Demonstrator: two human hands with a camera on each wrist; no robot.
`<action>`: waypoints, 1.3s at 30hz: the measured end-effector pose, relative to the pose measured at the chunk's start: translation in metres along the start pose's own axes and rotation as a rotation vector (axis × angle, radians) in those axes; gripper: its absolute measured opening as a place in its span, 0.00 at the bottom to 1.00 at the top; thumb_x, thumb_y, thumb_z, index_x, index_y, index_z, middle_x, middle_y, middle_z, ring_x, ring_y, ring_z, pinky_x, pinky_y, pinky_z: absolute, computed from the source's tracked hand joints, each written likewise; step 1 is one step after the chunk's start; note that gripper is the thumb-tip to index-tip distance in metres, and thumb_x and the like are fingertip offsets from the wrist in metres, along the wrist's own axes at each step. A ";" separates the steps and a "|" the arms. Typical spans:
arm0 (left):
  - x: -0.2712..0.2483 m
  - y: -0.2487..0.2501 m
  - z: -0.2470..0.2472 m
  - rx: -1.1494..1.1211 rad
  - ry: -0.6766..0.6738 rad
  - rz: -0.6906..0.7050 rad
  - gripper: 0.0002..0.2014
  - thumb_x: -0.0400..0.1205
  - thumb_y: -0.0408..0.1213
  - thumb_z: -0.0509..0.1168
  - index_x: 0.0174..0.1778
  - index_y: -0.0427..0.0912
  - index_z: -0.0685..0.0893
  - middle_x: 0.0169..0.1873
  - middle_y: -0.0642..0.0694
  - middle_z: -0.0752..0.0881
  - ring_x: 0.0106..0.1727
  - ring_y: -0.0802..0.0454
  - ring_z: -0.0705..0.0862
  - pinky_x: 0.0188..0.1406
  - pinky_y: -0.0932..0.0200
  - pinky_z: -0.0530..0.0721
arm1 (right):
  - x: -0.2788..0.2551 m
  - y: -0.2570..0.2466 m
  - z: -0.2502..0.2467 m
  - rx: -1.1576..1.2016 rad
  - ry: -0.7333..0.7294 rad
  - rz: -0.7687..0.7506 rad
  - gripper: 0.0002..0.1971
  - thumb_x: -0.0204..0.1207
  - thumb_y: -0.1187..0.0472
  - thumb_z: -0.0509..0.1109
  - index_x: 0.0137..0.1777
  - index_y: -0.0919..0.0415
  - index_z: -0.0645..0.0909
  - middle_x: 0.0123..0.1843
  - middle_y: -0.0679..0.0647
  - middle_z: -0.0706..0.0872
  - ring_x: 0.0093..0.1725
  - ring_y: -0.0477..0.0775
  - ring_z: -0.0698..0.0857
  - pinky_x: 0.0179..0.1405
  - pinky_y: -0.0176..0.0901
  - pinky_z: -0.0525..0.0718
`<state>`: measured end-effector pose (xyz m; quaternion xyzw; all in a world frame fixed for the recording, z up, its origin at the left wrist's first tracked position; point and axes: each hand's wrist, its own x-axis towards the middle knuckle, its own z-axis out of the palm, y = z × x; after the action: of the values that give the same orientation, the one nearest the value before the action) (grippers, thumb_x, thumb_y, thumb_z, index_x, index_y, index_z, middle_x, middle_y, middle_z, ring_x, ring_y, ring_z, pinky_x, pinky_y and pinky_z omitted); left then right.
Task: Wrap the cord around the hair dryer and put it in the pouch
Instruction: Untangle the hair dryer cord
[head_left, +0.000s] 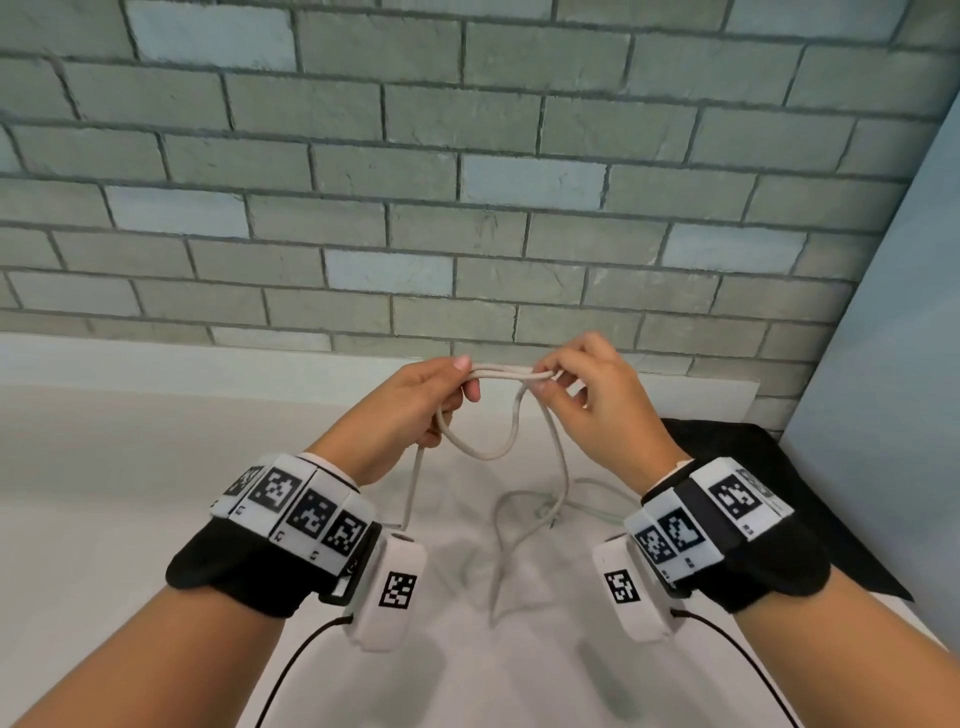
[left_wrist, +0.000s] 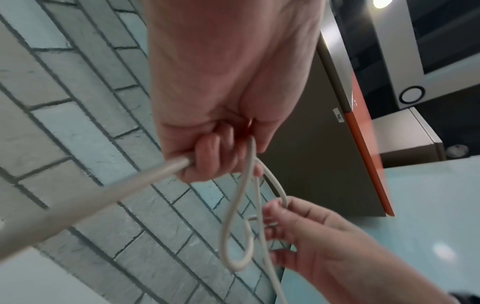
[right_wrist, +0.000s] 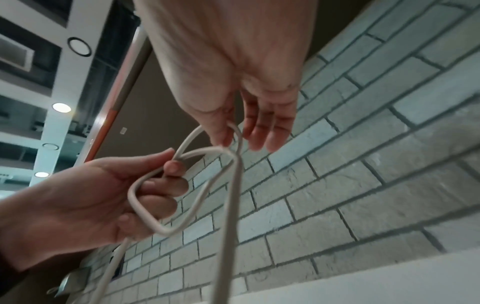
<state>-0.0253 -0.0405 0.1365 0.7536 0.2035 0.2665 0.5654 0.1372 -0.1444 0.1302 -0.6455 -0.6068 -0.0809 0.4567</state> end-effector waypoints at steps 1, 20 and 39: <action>0.000 -0.002 0.000 0.042 0.012 0.009 0.18 0.85 0.47 0.53 0.33 0.46 0.78 0.22 0.57 0.66 0.22 0.59 0.61 0.23 0.68 0.62 | 0.000 -0.001 -0.002 0.013 0.010 -0.008 0.04 0.75 0.63 0.69 0.45 0.62 0.83 0.48 0.53 0.76 0.44 0.43 0.77 0.38 0.29 0.75; 0.012 -0.010 0.015 -0.085 0.210 0.096 0.14 0.86 0.44 0.48 0.37 0.46 0.71 0.26 0.47 0.74 0.22 0.58 0.66 0.19 0.68 0.64 | -0.013 -0.011 -0.009 0.663 -0.470 0.482 0.07 0.75 0.62 0.68 0.51 0.60 0.74 0.26 0.49 0.79 0.20 0.49 0.79 0.32 0.43 0.84; 0.009 -0.056 -0.013 0.323 0.147 0.151 0.12 0.79 0.46 0.65 0.37 0.40 0.80 0.29 0.46 0.76 0.33 0.50 0.75 0.37 0.52 0.80 | 0.024 0.013 -0.085 -0.520 0.139 -0.058 0.04 0.70 0.65 0.71 0.43 0.60 0.80 0.39 0.51 0.75 0.37 0.52 0.75 0.38 0.47 0.75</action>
<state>-0.0263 -0.0097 0.0870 0.8261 0.2273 0.3264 0.3993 0.1927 -0.1844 0.1880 -0.7165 -0.5507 -0.2914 0.3136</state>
